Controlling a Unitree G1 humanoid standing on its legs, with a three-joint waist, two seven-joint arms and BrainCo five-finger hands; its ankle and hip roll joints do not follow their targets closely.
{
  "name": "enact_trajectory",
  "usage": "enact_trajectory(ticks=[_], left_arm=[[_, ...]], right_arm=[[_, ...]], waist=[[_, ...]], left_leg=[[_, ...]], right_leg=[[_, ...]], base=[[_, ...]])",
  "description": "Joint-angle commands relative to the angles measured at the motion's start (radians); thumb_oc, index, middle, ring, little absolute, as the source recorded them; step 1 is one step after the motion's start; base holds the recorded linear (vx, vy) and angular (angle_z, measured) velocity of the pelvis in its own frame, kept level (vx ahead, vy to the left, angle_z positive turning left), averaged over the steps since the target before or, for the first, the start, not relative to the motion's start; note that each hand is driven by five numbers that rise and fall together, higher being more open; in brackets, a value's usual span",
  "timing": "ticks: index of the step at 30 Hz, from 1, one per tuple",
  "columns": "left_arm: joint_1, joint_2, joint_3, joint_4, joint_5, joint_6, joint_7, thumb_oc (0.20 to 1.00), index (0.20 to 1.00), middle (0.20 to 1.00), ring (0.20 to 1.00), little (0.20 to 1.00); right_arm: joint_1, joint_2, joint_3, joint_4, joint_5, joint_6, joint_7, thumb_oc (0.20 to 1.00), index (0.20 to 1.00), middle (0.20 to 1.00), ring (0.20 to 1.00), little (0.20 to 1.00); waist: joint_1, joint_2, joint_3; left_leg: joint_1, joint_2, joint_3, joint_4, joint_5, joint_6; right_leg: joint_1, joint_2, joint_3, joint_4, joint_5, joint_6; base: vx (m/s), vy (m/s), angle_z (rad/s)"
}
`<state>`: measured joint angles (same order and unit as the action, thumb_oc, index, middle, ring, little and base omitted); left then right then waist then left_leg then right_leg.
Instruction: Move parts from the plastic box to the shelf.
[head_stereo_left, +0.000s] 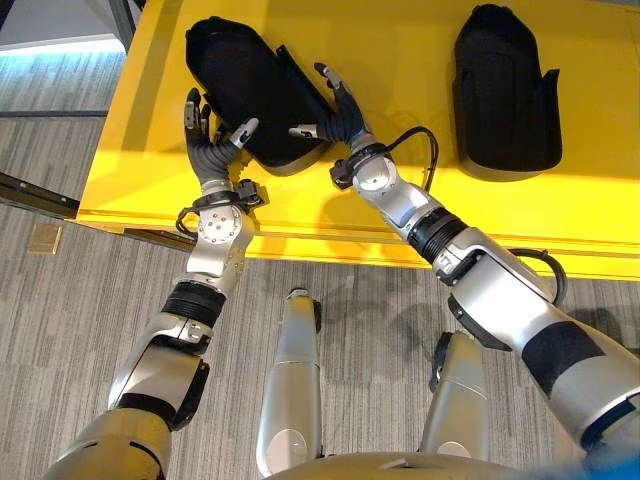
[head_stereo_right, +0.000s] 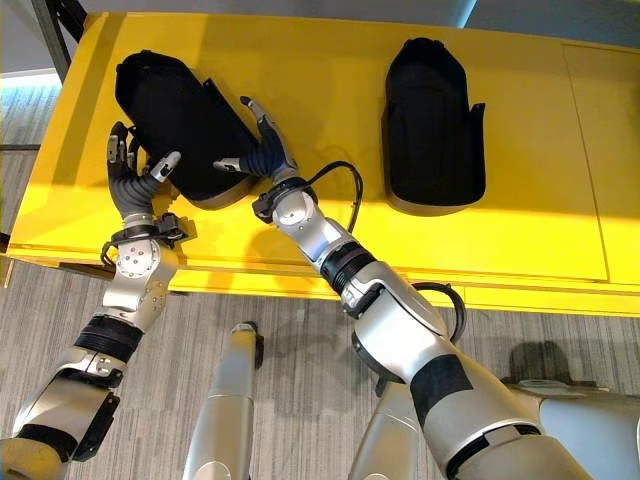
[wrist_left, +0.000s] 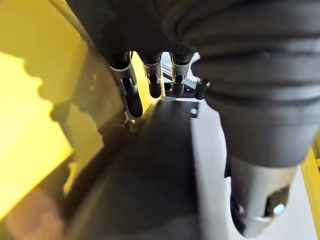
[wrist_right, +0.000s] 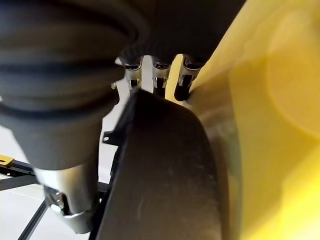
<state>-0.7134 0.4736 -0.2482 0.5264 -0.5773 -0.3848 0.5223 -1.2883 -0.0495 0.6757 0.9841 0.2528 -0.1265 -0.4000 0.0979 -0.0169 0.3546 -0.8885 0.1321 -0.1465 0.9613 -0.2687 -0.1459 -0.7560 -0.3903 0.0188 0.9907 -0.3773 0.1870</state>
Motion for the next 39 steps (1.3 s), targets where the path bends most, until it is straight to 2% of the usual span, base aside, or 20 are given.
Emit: enact_trajectory(ticks=[1, 9, 20, 27, 39], left_arm=[[-0.07, -0.03, -0.066, 0.11, -0.024, -0.004, 0.007, 1.0, 1.0, 1.0, 1.0, 1.0], [-0.119, -0.061, -0.099, 0.245, -0.05, 0.024, 0.009, 1.0, 1.0, 1.0, 1.0, 1.0], [-0.264, -0.113, -0.131, 0.53, -0.119, 0.103, -0.02, 1.0, 1.0, 1.0, 1.0, 1.0], [-0.326, -0.118, -0.145, 0.595, -0.081, 0.151, -0.021, 1.0, 1.0, 1.0, 1.0, 1.0], [-0.399, -0.126, -0.178, 0.624, -0.019, 0.188, -0.019, 1.0, 1.0, 1.0, 1.0, 1.0]], right_arm=[[-0.028, 0.043, -0.037, 0.05, 0.015, -0.04, -0.015, 1.0, 1.0, 1.0, 1.0, 1.0], [-0.004, 0.072, -0.015, 0.064, 0.017, -0.039, -0.017, 1.0, 1.0, 1.0, 1.0, 1.0], [0.067, 0.125, -0.003, 0.081, 0.084, -0.05, -0.019, 1.0, 1.0, 1.0, 1.0, 1.0], [0.167, 0.129, -0.003, -0.021, 0.189, -0.09, -0.014, 1.0, 1.0, 1.0, 1.0, 1.0], [0.215, 0.119, -0.025, -0.084, 0.268, -0.12, -0.02, 1.0, 1.0, 1.0, 1.0, 1.0]], waist=[[0.022, -0.008, -0.016], [0.011, -0.012, -0.02], [-0.028, -0.016, -0.021], [-0.059, -0.026, -0.025], [-0.089, -0.039, -0.033]], left_leg=[[-0.03, -0.017, 0.019, 0.051, -0.015, 0.063], [-0.029, -0.014, 0.019, 0.05, -0.011, 0.061], [-0.033, -0.006, 0.022, 0.06, -0.008, 0.056], [-0.031, 0.006, 0.025, 0.06, -0.007, 0.053], [-0.037, 0.019, 0.028, 0.065, -0.008, 0.047]], right_leg=[[-0.073, 0.025, -0.018, 0.036, 0.07, -0.093], [-0.075, 0.028, -0.016, 0.038, 0.07, -0.092], [-0.086, 0.033, -0.006, 0.046, 0.074, -0.093], [-0.094, 0.038, 0.002, 0.047, 0.074, -0.095], [-0.11, 0.042, 0.015, 0.052, 0.079, -0.095]], base=[[0.0, 0.0, 0.0], [0.0, 0.0, 0.0], [0.0, 0.0, 0.0], [0.0, 0.002, -0.01], [0.0, 0.001, 0.0]])
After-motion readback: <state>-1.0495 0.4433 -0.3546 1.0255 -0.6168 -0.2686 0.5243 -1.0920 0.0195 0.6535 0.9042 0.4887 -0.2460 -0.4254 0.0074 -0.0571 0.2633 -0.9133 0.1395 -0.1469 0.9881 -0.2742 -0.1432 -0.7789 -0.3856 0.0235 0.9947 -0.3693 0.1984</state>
